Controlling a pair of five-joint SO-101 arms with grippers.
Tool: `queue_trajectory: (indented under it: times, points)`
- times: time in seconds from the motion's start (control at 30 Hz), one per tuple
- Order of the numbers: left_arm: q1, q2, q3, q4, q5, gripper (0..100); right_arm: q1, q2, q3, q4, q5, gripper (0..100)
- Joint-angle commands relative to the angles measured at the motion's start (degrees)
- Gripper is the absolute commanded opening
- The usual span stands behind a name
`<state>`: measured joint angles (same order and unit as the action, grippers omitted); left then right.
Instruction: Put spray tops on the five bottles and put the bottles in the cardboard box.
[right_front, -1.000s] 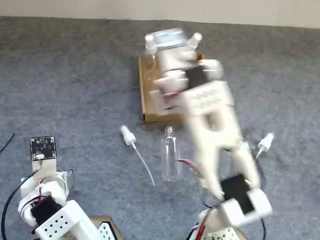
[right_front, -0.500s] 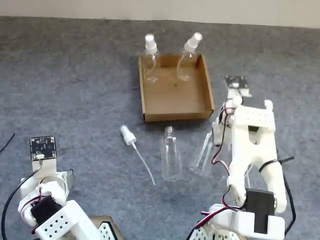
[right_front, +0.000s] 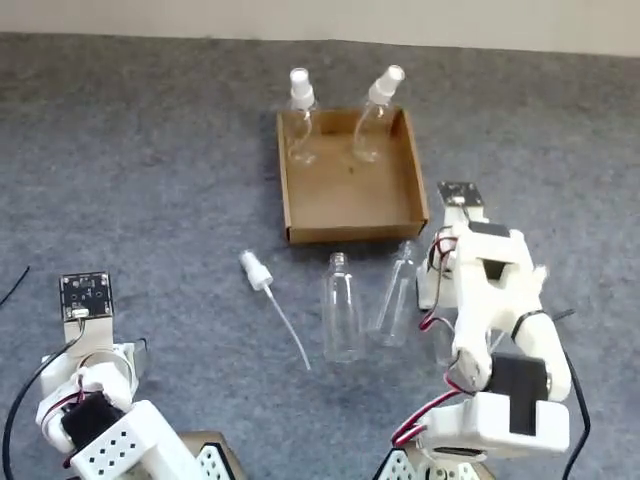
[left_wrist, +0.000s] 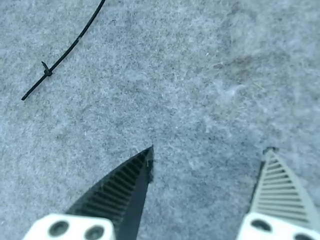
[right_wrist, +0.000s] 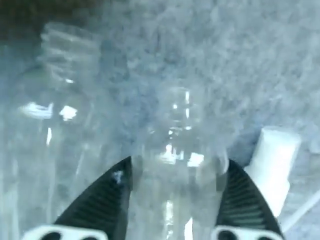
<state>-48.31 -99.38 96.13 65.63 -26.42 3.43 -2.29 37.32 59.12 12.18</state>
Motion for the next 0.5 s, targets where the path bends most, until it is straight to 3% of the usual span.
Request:
queue_trajectory:
  times: [0.0,0.17,0.33,0.47]
  points:
    - [0.84,-0.04,1.36,1.49,-0.09,30,0.75,-0.57,-7.08,-0.48,0.97,10.9]
    - [0.92,-2.24,-1.98,3.6,-2.9,30,0.48,-3.38,-14.73,1.54,13.1,4.3]
    - [8.13,-1.27,-10.42,5.1,-3.6,30,-0.92,-8.4,-16.75,3.56,13.1,0.4]
    - [15.08,8.75,-21.49,8.09,-1.23,30,-4.26,-18.42,-16.31,3.03,9.05,0.4]
